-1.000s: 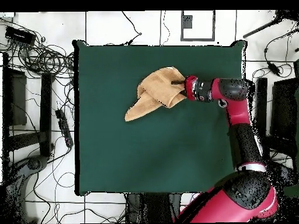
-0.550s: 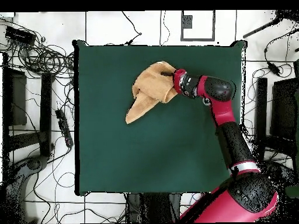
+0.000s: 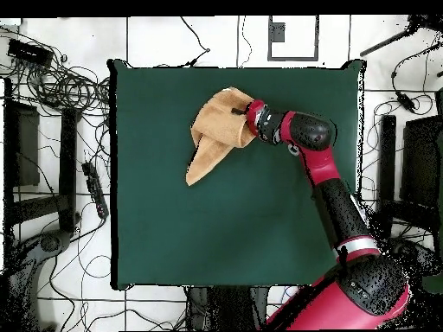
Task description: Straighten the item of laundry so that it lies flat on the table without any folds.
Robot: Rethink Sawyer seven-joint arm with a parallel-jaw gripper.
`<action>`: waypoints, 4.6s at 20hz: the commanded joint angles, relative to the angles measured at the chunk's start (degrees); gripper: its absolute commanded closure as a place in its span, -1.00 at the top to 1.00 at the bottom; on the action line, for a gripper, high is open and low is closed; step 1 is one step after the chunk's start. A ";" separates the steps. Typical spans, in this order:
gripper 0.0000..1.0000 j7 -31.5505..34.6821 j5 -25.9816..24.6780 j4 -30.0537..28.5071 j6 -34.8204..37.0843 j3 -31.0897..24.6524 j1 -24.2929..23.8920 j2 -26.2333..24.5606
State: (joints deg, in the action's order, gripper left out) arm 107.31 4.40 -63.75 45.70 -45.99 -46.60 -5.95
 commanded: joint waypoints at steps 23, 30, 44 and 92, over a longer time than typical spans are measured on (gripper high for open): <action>-1.00 26.34 3.85 -13.97 15.30 24.69 20.24 29.32; -1.00 28.36 2.80 -3.40 21.69 30.75 25.69 26.13; -1.00 44.54 -5.73 26.76 35.01 46.62 37.52 7.82; -1.00 29.18 14.92 51.75 36.28 56.68 40.25 -10.88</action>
State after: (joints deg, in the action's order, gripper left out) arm 168.40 24.21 -2.37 88.43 20.38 -0.09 -18.94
